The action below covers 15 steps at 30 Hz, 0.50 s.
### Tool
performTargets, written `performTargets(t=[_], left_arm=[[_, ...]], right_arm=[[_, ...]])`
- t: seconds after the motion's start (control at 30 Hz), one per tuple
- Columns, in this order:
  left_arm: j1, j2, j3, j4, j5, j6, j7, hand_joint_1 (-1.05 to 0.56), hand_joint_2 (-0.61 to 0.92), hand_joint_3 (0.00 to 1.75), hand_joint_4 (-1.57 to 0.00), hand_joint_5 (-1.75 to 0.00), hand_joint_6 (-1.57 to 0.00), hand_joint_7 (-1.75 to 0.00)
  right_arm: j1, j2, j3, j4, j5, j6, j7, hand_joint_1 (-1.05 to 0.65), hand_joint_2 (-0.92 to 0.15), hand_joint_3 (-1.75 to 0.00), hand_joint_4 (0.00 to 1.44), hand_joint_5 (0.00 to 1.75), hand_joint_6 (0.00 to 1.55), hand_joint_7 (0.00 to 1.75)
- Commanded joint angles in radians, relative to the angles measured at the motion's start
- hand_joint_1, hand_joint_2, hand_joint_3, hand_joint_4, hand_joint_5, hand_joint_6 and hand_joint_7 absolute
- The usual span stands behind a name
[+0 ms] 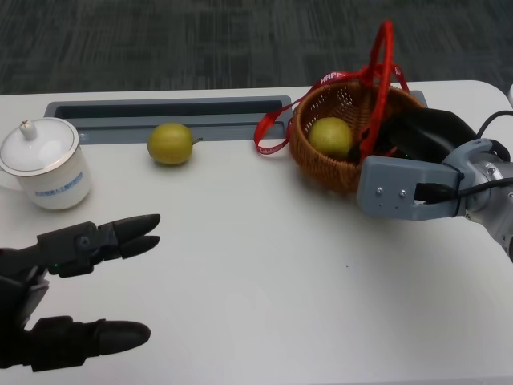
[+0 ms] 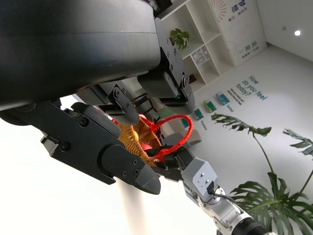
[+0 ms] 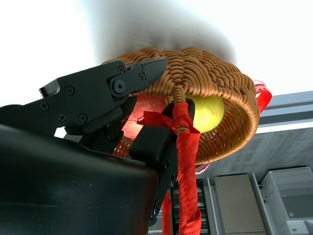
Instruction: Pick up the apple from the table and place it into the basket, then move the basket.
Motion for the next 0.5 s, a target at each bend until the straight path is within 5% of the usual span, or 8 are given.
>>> performTargets(t=[0.03, 0.5], left_arm=[[0.039, 0.002, 0.019, -0.026, -0.002, -0.023, 0.02, -0.45, 0.74, 0.0, -0.87, -0.02, -0.74, -0.01], [0.158, 0.026, 0.042, -0.119, -0.051, -0.005, 0.013, -0.39, 0.72, 0.0, -0.87, -0.01, -0.74, 0.0]], right_arm=[[0.002, -0.034, -0.026, 0.017, 0.011, 0.071, -0.005, -0.19, -0.86, 0.0, 1.13, 0.02, 1.03, 0.01], [0.024, -0.037, -0.104, 0.02, 0.034, 0.183, -0.033, -0.16, -0.84, 0.0, 1.1, 0.0, 1.06, 0.01]])
